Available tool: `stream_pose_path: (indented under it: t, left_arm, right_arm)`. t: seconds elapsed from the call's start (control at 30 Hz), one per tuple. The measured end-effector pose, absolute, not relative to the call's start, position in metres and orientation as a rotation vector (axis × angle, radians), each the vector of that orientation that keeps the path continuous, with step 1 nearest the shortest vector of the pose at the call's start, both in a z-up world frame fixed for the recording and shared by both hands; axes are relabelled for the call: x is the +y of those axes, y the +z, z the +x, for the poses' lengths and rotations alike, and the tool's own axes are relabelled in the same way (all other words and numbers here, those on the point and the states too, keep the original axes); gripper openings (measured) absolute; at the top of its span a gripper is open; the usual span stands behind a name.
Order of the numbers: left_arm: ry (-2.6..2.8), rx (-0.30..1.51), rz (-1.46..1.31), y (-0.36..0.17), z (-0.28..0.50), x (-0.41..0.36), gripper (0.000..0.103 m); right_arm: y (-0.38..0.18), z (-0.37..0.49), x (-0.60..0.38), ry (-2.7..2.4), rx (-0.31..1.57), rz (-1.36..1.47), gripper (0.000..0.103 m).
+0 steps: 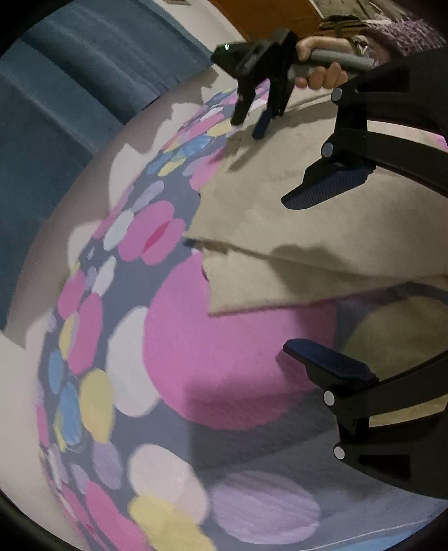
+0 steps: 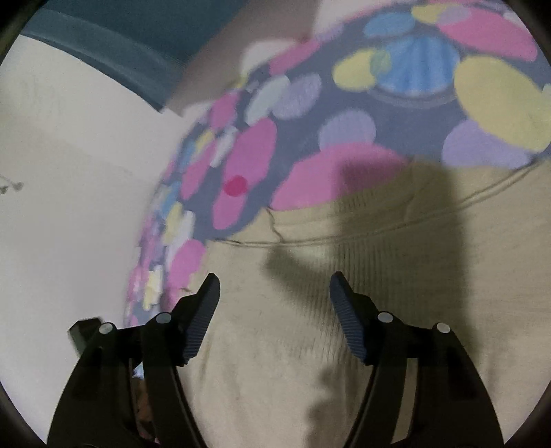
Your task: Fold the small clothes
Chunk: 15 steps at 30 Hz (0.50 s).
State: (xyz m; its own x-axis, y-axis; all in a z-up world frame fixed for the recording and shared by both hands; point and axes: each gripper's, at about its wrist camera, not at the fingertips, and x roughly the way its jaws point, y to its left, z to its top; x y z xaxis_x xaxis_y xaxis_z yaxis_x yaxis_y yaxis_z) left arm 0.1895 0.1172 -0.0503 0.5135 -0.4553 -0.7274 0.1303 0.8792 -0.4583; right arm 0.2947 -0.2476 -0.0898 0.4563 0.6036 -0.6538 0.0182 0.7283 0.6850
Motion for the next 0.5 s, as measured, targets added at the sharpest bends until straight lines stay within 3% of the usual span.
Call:
stream_pose_path:
  t: [0.2, 0.5]
  left_arm:
    - [-0.377, 0.986, -0.414, -0.06, 0.186, 0.123, 0.076]
    - [-0.394, 0.974, -0.401, -0.062, 0.183, 0.118, 0.076]
  right_arm:
    - [-0.087, 0.284, -0.249, 0.384, 1.017, 0.727, 0.069]
    - [-0.076, 0.202, -0.233, 0.425, 1.016, 0.669, 0.07]
